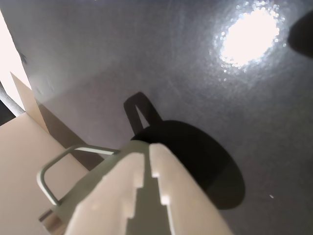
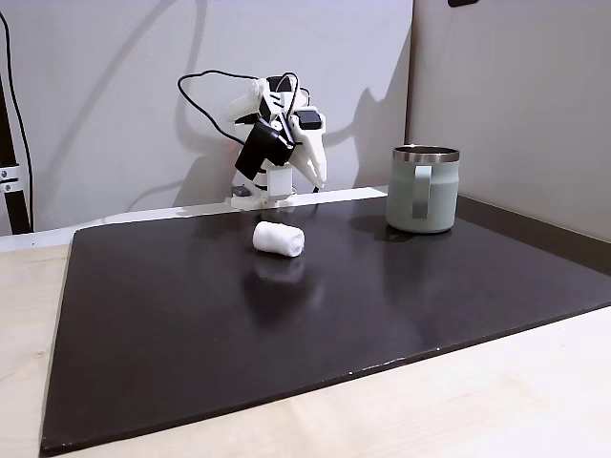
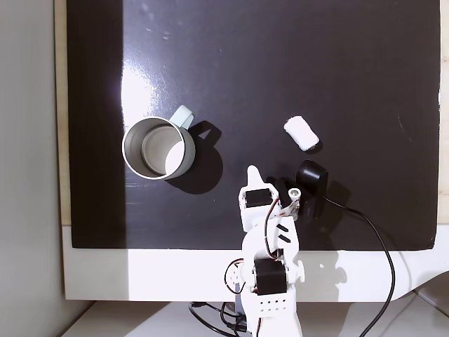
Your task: Grasp a gauze and put it in the cup.
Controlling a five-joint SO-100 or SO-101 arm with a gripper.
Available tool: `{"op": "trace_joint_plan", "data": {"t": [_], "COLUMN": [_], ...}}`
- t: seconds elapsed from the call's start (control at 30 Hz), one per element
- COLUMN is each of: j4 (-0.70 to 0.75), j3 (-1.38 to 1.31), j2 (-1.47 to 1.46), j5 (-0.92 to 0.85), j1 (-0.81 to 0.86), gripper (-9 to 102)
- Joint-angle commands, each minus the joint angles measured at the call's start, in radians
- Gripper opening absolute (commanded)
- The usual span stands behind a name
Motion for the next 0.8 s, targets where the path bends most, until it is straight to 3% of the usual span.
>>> {"op": "trace_joint_plan", "data": {"t": [0.0,0.77], "j4": [-0.026,0.009], "j3": [-0.005,-0.074], "j2": [0.008,0.008], "j5": [-0.009,0.005], "j1": [-0.009,0.017], "gripper": [0,0]}}
